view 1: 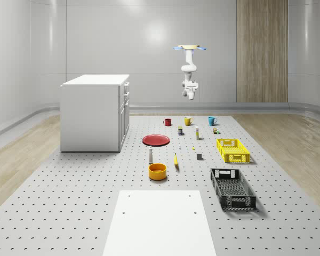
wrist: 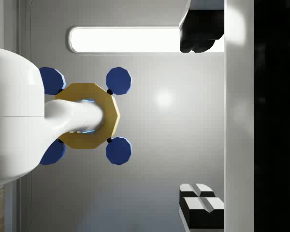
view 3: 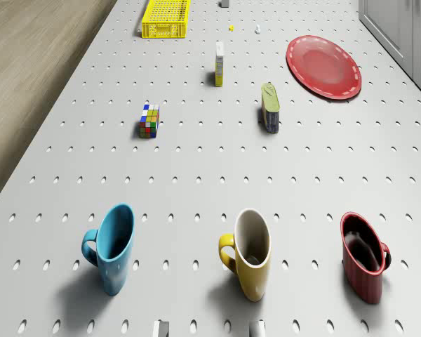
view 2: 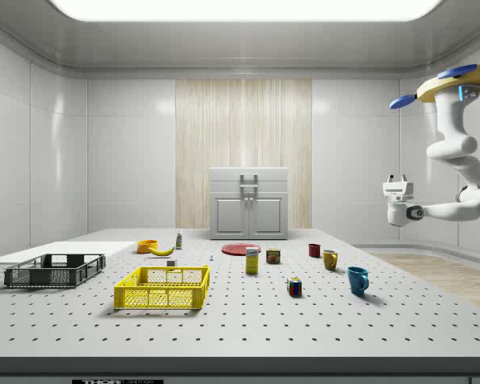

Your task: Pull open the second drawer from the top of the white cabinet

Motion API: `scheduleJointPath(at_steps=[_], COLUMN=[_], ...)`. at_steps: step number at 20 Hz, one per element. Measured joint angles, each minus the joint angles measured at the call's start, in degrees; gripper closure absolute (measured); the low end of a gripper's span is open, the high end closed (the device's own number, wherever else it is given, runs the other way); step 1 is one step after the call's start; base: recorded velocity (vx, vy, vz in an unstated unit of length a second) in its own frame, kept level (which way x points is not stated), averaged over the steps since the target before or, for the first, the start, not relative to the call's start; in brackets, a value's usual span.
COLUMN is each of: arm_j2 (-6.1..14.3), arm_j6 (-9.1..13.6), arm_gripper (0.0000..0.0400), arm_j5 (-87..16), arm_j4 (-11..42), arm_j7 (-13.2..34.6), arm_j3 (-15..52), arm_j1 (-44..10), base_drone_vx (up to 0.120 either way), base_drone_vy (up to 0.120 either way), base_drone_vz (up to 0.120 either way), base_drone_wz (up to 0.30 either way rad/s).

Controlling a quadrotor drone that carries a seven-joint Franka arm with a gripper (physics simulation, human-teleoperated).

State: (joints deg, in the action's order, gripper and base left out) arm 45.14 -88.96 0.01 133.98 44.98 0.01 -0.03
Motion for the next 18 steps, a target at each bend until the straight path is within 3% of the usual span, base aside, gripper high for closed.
scheduleJointPath(at_steps=[5, 9, 12, 18], arm_j2=[-1.1, -2.7, -3.7, -4.7], arm_j6=[4.8, 7.7, 9.3, 10.7], arm_gripper=[0.0078, 0.0092, 0.0096, 0.0099], arm_j5=[0.0, 0.1, 0.1, 0.1], arm_j4=[-6.1, -10.8, -13.5, -16.2], arm_j7=[-0.1, -0.1, -0.1, -0.2], arm_j3=[0.1, 0.1, 0.1, 0.2], arm_j1=[-0.1, -0.2, -0.3, -0.3], base_drone_vx=[0.096, 0.12, 0.12, 0.12], base_drone_vy=[-0.12, -0.12, -0.12, -0.12], base_drone_vz=[0.0, 0.12, 0.12, 0.007], base_drone_wz=[0.0, 0.0, 0.0, 0.0])
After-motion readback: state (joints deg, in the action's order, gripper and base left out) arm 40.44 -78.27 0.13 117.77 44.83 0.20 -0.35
